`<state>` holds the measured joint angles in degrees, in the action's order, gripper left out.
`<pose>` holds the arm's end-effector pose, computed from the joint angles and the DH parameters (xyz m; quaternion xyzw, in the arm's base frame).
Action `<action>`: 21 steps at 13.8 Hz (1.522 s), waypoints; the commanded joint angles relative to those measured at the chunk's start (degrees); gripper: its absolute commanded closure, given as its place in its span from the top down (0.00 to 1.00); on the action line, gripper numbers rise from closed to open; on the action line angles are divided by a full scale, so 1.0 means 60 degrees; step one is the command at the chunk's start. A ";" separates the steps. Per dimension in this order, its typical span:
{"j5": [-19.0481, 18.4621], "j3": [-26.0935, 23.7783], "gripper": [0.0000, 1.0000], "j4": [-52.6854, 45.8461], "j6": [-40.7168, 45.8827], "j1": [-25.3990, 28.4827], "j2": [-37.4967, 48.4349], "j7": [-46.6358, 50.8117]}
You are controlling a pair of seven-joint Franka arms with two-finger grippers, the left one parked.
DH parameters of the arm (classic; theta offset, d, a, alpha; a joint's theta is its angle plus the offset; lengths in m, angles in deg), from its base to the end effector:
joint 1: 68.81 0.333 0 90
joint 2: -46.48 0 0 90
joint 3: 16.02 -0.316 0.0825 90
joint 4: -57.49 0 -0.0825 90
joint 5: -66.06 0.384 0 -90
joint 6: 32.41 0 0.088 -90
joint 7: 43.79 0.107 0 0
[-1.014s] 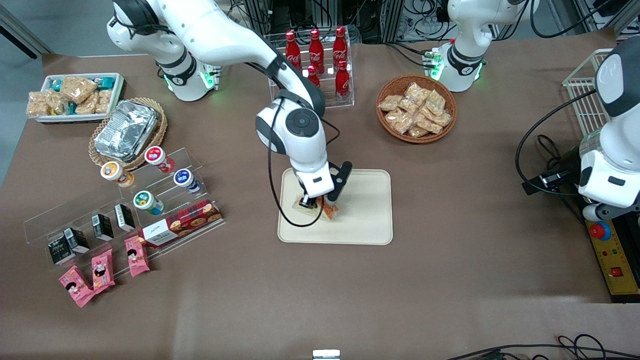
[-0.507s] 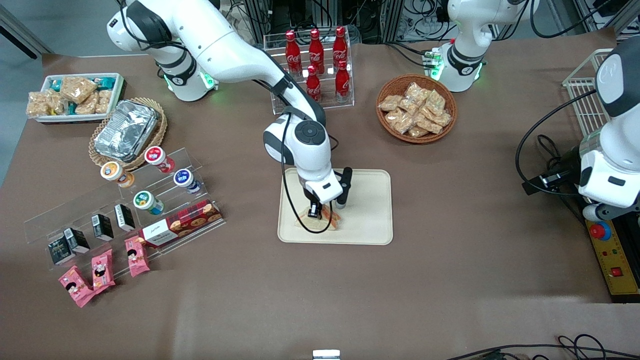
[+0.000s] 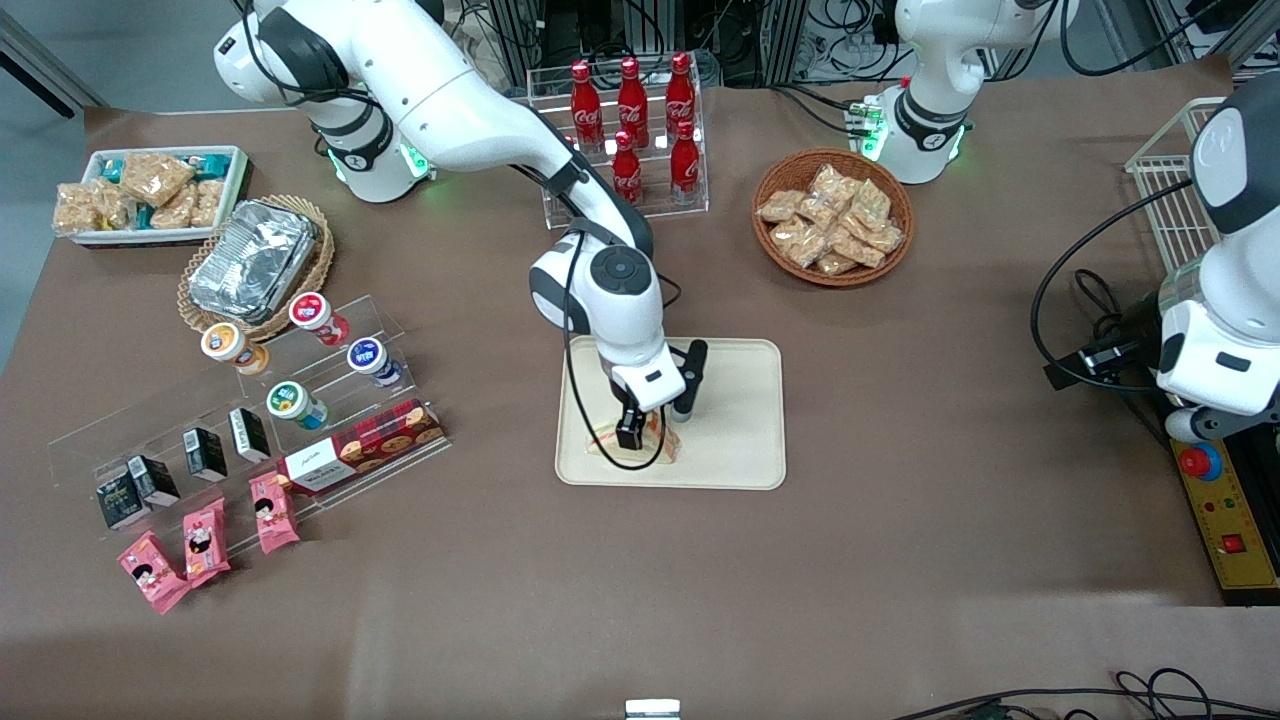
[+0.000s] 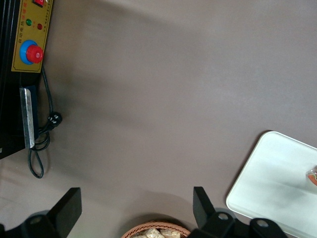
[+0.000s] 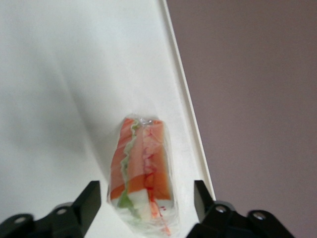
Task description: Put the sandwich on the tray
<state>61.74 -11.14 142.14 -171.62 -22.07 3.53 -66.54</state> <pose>0.5417 0.5014 0.2535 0.8174 0.5643 0.1095 0.0374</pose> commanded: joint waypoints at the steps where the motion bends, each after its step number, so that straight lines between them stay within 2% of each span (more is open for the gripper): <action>1: 0.1448 0.0008 1.00 -0.0077 0.0158 -0.0361 0.0491 0.0027; 3: 0.1585 0.0008 1.00 -0.0047 0.0931 -0.0567 0.1106 0.0143; 7: 0.1599 0.0023 1.00 0.0129 0.3055 -0.1328 0.2469 0.2309; 10: 0.1744 -0.0065 1.00 0.0129 0.4082 -0.2409 0.3144 0.2254; 12: 0.2475 -0.0036 1.00 0.0114 0.4464 -0.3055 0.3495 0.2166; 13: 0.2623 0.0008 1.00 0.0100 0.4799 -0.3377 0.3729 0.2180; 18: 0.2508 0.0110 1.00 0.0056 0.6850 -0.4857 0.4697 0.2312; 21: 0.2537 0.0650 1.00 -0.0032 0.7932 -0.5502 0.4977 0.2239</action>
<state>75.87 -8.84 141.26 -128.18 -53.19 31.95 -53.45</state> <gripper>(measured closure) 0.000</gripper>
